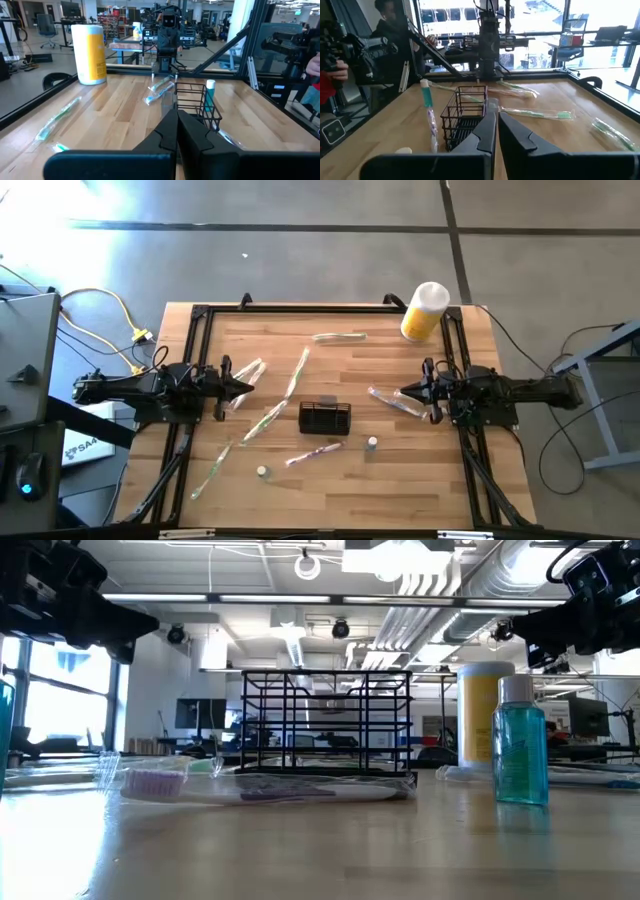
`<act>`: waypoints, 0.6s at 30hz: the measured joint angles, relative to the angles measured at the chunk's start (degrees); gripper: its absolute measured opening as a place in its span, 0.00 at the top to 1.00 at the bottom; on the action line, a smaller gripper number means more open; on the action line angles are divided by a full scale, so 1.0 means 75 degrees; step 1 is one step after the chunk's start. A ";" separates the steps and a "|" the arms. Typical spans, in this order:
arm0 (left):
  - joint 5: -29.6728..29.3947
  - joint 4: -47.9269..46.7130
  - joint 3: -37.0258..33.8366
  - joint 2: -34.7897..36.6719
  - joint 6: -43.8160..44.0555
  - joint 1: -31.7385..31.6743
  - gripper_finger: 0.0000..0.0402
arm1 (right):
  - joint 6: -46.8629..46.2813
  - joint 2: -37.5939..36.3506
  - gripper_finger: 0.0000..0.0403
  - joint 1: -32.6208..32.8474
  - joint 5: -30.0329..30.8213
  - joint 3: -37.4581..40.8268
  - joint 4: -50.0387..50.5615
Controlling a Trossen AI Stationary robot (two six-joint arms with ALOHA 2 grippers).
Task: Pick & Place toothbrushing station
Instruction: Put the right blue mouthwash into the black wire organizer
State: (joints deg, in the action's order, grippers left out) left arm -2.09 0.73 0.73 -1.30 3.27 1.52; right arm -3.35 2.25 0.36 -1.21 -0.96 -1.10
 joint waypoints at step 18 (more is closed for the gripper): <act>0.0015 0.0001 0.0000 0.0000 0.0608 0.0000 1.00 | 0.0010 0.2152 0.93 0.1080 0.0402 -0.1866 -0.0102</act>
State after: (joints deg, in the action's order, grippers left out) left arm -1.98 0.74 0.73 -1.30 7.82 1.52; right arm -3.27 18.39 8.46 1.81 -14.95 -1.87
